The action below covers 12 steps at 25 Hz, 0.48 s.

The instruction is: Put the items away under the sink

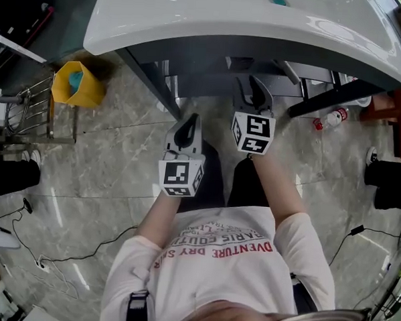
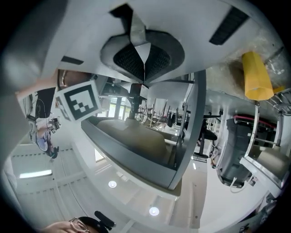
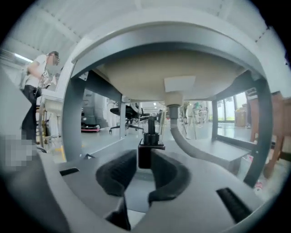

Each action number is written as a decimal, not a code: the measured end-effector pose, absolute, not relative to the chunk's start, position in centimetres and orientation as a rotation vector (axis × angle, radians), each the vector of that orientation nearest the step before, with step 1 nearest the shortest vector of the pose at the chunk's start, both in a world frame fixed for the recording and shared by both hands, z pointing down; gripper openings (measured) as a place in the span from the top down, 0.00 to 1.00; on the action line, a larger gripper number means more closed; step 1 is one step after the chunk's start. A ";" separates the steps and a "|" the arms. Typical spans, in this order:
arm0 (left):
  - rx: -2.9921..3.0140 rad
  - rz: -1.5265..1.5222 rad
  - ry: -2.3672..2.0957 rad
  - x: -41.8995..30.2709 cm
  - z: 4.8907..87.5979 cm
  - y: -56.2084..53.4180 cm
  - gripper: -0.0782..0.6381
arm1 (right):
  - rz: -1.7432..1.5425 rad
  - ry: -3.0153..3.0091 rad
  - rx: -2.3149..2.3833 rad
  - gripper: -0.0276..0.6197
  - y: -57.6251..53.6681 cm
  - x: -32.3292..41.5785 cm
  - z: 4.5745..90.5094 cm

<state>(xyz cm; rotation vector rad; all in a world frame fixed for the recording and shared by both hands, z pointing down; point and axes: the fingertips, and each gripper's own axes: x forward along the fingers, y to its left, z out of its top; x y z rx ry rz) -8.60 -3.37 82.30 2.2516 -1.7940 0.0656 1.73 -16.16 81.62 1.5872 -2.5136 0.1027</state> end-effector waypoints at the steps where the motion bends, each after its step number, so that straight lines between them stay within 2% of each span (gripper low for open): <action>1: 2.248 0.061 -1.799 -8.5 82.3 -3.3 0.85 | 0.120 -2.517 1.604 0.84 -15.2 2.0 81.6; 7: 2.224 0.054 -1.812 -7.4 81.4 -3.2 0.85 | 0.265 -2.521 1.509 0.92 -11.7 2.3 82.2; 12: 2.222 0.106 -1.772 -5.7 78.3 -3.7 0.85 | 0.286 -2.540 1.425 0.92 -10.4 2.9 79.6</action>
